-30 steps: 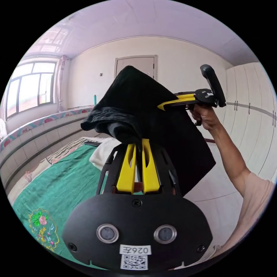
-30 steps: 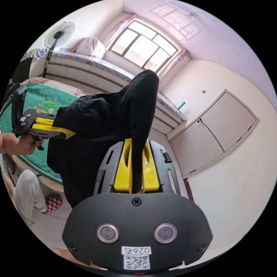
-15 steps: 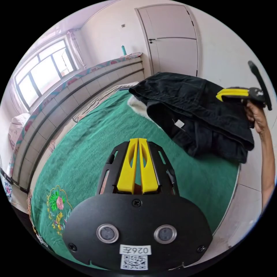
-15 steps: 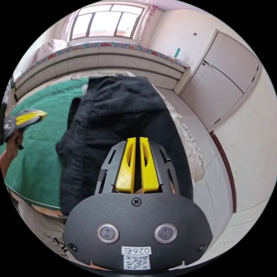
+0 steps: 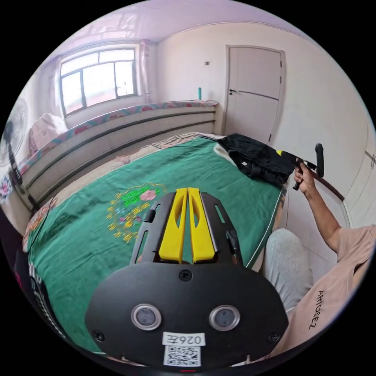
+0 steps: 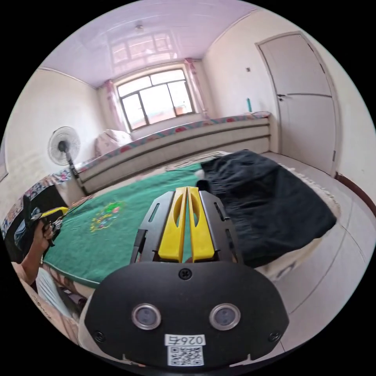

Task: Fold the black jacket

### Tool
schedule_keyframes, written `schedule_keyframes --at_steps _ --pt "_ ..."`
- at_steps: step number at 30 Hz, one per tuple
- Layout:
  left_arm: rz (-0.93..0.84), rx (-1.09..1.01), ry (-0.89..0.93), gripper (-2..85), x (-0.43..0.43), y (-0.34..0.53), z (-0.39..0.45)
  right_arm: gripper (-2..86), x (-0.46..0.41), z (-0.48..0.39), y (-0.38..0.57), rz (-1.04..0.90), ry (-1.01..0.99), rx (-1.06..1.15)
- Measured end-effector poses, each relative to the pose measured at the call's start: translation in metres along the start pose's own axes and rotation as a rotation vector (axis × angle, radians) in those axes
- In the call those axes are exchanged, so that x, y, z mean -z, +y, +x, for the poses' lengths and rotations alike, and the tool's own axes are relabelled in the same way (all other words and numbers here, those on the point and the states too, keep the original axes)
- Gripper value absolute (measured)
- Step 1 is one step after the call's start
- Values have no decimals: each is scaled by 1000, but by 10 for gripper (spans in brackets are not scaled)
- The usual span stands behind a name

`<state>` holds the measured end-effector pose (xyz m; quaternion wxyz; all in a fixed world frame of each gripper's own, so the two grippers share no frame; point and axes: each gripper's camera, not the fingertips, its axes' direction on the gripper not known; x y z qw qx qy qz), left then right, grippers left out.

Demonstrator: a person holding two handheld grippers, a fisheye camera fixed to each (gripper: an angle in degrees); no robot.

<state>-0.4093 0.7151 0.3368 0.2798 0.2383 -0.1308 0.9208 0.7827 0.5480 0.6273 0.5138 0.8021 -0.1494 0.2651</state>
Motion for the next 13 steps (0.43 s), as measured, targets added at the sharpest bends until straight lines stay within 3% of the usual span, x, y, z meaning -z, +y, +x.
schedule_keyframes --at_steps 8,13 --pt "262 321 -371 -9 201 166 -72 -10 45 -162 279 -185 -443 294" --pt "487 505 -766 -8 338 303 -70 -9 92 -266 472 -238 -672 494"
